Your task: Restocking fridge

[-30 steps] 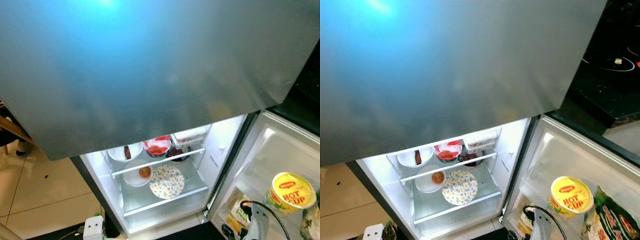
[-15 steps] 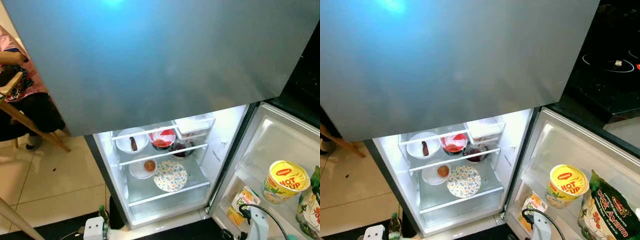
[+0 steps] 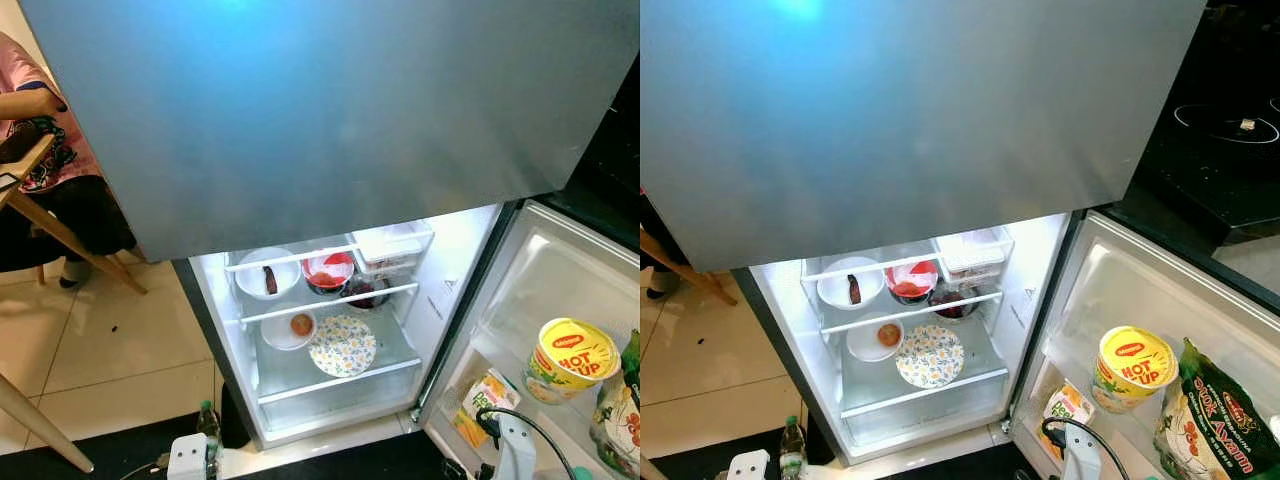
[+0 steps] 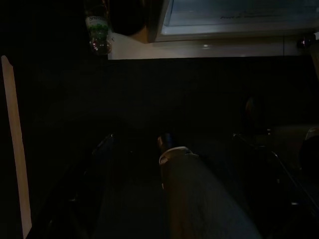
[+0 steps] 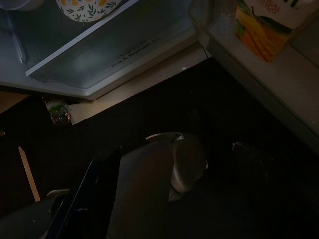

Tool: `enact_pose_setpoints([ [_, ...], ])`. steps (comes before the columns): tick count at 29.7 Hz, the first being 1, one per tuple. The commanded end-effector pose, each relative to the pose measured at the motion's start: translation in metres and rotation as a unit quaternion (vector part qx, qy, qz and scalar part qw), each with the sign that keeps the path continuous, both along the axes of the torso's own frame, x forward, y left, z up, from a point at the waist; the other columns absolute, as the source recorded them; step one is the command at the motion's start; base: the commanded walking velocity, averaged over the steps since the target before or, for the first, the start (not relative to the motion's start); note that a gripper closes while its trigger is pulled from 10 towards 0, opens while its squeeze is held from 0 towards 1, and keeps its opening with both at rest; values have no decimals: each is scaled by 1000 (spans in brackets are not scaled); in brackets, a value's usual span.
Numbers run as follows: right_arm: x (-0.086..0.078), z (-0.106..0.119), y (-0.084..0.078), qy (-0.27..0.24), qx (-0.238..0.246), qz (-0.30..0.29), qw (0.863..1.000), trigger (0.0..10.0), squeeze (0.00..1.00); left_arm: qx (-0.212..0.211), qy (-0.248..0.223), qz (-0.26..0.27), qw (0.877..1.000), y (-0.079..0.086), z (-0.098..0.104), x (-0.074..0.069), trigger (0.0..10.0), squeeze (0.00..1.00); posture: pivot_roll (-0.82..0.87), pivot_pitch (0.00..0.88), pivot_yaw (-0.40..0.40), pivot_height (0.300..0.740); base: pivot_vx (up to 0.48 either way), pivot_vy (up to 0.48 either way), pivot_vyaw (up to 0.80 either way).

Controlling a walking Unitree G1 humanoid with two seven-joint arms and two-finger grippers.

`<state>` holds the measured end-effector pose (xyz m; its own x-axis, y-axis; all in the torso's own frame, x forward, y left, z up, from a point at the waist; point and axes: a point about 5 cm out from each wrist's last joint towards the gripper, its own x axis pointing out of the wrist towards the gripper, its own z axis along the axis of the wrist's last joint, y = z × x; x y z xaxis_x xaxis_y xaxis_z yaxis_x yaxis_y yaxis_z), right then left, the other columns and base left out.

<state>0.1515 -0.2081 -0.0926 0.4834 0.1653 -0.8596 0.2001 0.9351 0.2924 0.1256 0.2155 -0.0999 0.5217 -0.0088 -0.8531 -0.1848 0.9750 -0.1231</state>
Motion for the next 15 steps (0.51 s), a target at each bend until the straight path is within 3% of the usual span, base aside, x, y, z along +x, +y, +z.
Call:
enact_pose_setpoints([
  [1, 2, 1, 0, -4, -1, 2, 1000, 10000, 0, -6, 11, -3, 1000, -6, -3, -5, 10000, 0, -14, 0, 26, 740, -398, 0, 0],
  [15, 1, 0, -1, -3, 0, 1, 1000, 10000, 0, -6, 12, -2, 1000, -5, -3, -6, 10000, 0, -13, 0, 26, 740, -475, 0, 0],
])
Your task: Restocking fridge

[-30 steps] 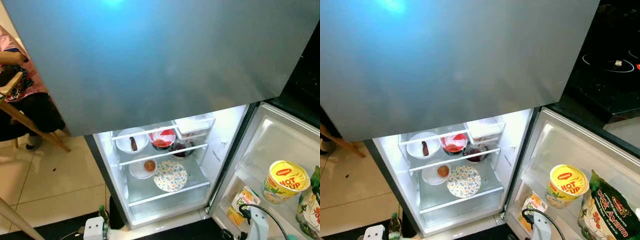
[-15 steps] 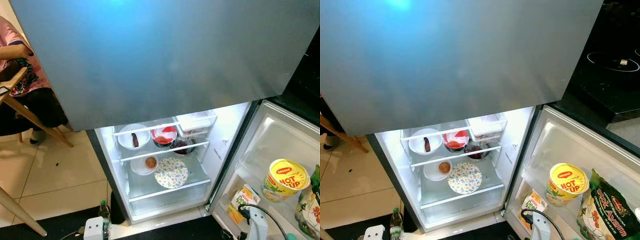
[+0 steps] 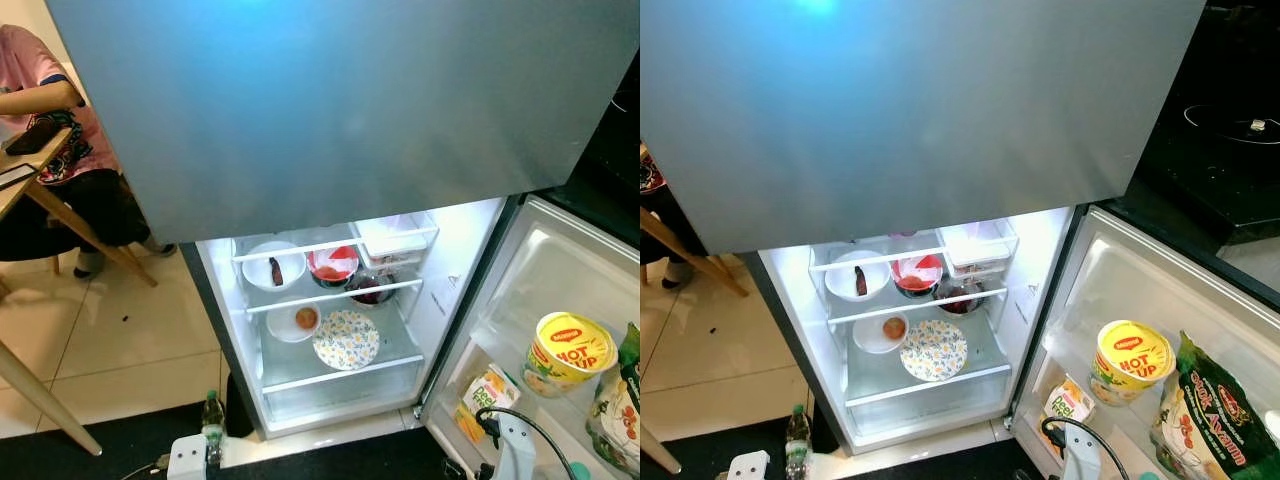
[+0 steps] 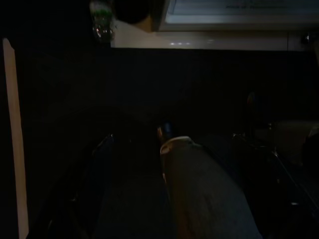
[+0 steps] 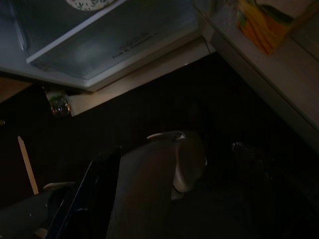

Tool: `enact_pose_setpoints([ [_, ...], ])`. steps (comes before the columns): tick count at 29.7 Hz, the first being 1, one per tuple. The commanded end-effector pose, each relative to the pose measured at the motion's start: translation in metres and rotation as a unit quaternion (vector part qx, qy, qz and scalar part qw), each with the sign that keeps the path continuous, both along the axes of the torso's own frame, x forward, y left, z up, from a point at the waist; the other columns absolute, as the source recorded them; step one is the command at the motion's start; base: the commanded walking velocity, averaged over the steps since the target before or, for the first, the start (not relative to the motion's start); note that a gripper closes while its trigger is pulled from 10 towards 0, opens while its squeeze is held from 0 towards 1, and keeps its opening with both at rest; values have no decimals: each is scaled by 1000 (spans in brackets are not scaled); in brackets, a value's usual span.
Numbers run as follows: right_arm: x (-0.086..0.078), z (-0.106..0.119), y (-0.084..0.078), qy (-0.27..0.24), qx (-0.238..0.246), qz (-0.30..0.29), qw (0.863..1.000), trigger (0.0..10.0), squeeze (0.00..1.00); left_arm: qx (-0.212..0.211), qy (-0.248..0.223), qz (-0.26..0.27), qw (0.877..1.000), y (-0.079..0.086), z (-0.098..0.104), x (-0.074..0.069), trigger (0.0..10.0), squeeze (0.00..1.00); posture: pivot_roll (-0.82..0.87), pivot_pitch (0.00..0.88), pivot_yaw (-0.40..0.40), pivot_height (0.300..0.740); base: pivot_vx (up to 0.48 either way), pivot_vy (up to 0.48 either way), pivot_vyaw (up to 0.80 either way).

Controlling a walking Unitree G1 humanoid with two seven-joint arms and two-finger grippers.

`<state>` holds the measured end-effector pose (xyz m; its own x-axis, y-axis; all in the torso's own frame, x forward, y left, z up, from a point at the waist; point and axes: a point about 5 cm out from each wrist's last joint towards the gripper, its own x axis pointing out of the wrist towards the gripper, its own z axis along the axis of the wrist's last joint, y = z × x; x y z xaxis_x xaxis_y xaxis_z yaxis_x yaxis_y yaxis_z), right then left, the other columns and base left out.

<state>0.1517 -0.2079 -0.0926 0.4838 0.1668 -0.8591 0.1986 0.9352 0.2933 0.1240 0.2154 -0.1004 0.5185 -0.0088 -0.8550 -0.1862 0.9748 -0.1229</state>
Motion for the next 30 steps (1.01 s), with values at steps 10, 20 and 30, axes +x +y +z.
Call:
enact_pose_setpoints([
  [10, 0, 0, 0, -3, 2, -2, 1000, 10000, 0, -7, 8, -3, 1000, -6, -2, -3, 10000, 0, -13, 0, 26, 740, -480, 0, 0],
  [20, 1, 0, 0, -2, 4, -1, 1000, 10000, 0, -9, 8, -3, 1000, -7, -3, -4, 10000, 0, -13, 0, 26, 740, -480, 0, 0],
  [30, 1, 1, -1, -4, 4, -3, 1000, 10000, 0, -10, 7, -3, 1000, -8, -2, -3, 10000, 0, -14, 0, 25, 740, -473, 0, 0],
])
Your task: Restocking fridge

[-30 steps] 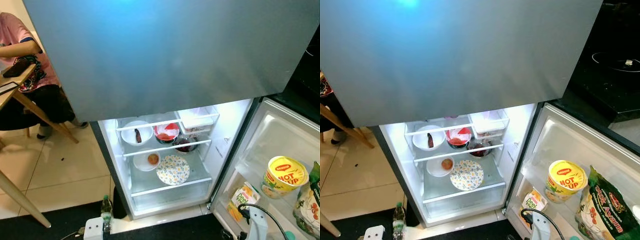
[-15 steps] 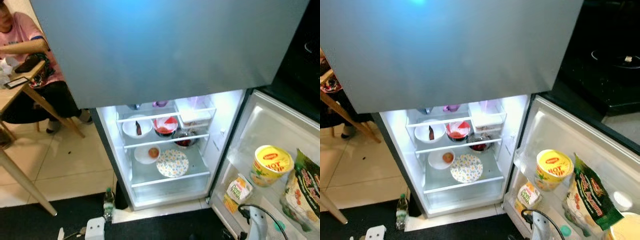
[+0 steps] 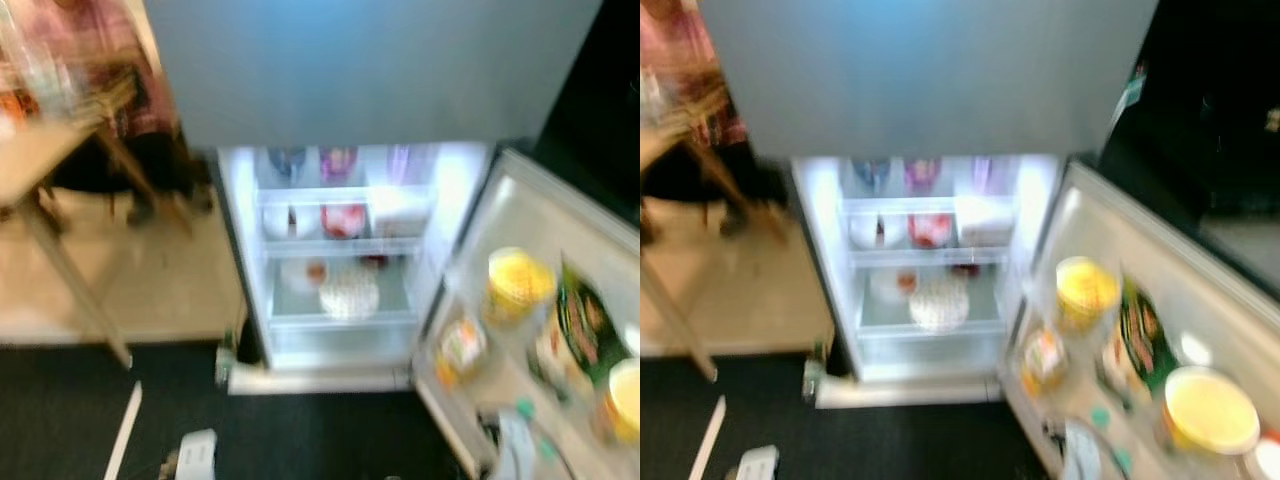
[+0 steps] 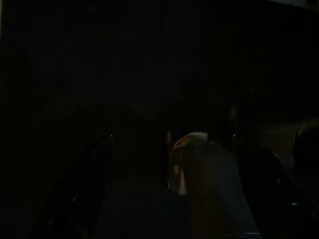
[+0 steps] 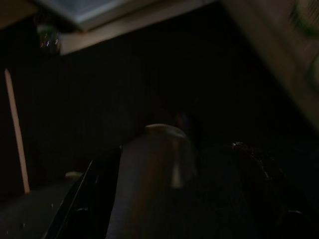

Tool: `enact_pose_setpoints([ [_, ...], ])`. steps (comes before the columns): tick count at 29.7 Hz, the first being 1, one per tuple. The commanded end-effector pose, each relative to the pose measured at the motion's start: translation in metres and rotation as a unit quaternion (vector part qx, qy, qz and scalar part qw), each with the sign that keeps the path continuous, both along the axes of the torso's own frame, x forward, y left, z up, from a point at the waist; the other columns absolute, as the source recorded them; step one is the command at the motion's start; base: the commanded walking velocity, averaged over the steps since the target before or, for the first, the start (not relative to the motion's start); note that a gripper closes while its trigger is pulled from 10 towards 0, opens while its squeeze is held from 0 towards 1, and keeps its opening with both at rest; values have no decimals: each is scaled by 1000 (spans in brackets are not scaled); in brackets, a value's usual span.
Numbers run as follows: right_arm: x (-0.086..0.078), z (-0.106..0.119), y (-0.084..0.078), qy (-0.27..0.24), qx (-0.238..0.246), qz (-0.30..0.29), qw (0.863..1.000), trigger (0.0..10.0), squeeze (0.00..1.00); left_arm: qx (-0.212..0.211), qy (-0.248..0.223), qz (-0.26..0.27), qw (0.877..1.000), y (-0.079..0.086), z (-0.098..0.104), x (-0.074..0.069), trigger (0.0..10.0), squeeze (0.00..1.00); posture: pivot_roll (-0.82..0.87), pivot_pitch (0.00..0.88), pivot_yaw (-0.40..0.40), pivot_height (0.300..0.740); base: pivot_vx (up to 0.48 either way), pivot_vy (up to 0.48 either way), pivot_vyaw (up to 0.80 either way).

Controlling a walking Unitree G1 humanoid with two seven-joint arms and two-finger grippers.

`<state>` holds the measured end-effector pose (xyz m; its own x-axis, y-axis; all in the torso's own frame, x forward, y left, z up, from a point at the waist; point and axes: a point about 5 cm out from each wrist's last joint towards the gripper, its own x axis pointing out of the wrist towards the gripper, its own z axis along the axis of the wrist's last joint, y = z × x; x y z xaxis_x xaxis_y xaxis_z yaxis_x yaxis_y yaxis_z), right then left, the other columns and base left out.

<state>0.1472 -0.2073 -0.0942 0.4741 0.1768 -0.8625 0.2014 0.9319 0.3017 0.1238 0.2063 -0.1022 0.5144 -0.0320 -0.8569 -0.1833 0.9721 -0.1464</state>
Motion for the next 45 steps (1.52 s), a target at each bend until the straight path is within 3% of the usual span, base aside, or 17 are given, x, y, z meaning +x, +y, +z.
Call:
enact_pose_setpoints([
  [1, 5, 2, -1, -9, -1, -3, 1000, 10000, 0, 2, 4, -1, 1000, 1, -1, -2, 10000, 0, -14, 0, 25, 740, -412, 0, 0],
  [19, 6, 2, 0, -10, -1, 7, 1000, 10000, 0, 2, -4, 1, 1000, 3, 1, 0, 10000, 0, -17, 0, 25, 740, -85, 0, -506],
  [31, 6, 3, -2, -10, -2, 3, 1000, 10000, 0, -13, -5, -14, 1000, 1, 1, -1, 10000, 0, -16, 0, 23, 740, 0, 0, 0],
  [38, 9, 5, -5, -12, -6, 4, 1000, 10000, 0, -22, -2, -18, 1000, 0, 1, 0, 10000, 0, -21, 0, 20, 740, 0, -469, 0],
  [45, 10, 6, -9, -10, -14, 15, 1000, 10000, 0, -18, 1, -16, 1000, -2, 0, 0, 10000, 0, -18, 0, 6, 740, 0, 0, 0],
])
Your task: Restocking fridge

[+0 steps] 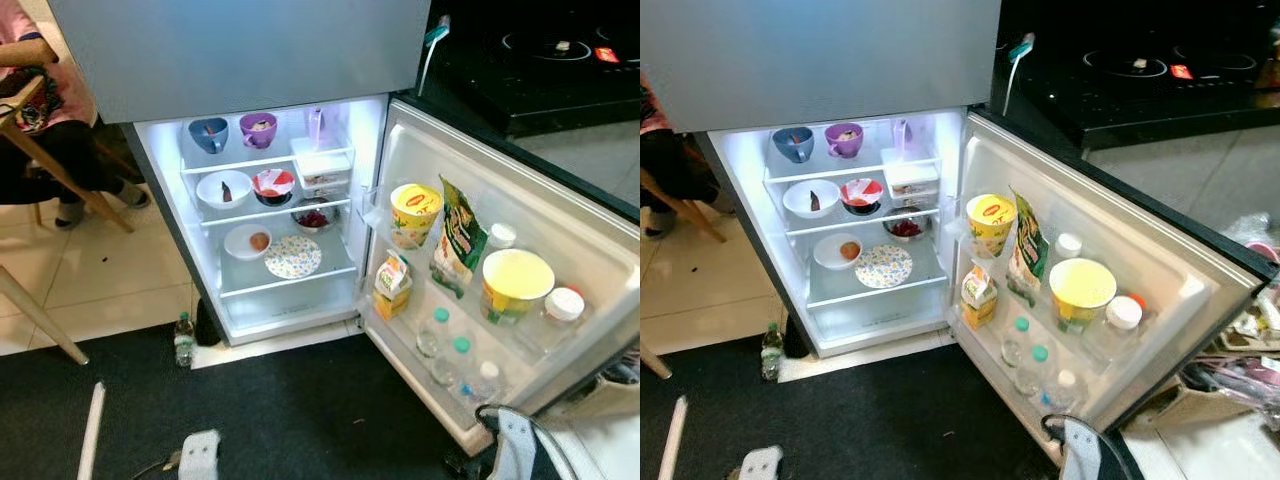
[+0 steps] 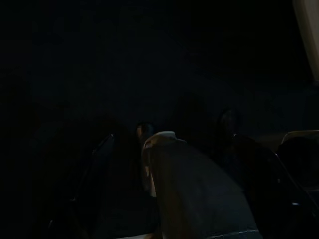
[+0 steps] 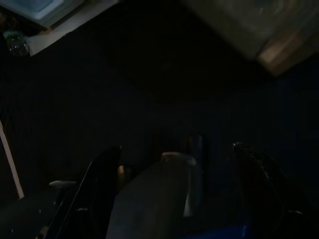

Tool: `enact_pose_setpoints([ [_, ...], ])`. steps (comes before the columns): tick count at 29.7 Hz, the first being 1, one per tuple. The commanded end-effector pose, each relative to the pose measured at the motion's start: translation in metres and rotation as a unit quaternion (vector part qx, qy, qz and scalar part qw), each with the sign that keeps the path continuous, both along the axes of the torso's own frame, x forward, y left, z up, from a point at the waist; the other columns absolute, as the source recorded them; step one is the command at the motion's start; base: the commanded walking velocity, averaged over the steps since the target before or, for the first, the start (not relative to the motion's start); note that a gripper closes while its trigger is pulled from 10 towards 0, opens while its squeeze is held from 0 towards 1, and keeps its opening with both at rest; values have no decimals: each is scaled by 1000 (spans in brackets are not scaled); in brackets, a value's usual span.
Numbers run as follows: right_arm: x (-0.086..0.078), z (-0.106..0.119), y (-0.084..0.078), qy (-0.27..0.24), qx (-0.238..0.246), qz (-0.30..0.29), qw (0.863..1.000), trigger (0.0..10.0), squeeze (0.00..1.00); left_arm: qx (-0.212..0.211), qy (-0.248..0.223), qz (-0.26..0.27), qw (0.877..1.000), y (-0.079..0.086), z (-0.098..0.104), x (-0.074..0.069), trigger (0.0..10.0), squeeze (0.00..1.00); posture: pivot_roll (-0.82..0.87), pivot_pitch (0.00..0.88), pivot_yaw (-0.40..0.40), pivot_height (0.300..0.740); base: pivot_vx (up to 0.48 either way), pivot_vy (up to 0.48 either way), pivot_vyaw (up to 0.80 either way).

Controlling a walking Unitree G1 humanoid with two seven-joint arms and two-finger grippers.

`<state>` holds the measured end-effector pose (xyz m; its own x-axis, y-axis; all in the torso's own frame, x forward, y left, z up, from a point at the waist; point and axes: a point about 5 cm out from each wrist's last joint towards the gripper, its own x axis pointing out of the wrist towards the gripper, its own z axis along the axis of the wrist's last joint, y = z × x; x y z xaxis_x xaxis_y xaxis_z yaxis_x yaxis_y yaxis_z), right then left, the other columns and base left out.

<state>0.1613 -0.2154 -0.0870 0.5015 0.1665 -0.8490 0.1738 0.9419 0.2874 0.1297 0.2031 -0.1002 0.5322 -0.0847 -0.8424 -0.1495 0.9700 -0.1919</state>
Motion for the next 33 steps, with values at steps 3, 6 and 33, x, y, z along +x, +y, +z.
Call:
enact_pose_setpoints([
  [3, -4, -1, -4, 14, -10, 24, 1000, 10000, 0, 1, 14, 1, 1000, -1, -3, -7, 10000, 0, -20, 0, 0, 740, 0, 0, -704],
  [6, -3, 0, -4, 13, -11, 22, 1000, 10000, 0, 2, 18, 1, 1000, -1, -3, -10, 10000, 0, -23, 0, 0, 740, 0, 0, -700],
  [33, -6, 13, -67, 33, -173, -83, 981, 10000, 0, -12, 22, -5, 1000, -4, -4, -10, 10000, 0, -35, 0, 0, 740, 0, -152, -103],
])
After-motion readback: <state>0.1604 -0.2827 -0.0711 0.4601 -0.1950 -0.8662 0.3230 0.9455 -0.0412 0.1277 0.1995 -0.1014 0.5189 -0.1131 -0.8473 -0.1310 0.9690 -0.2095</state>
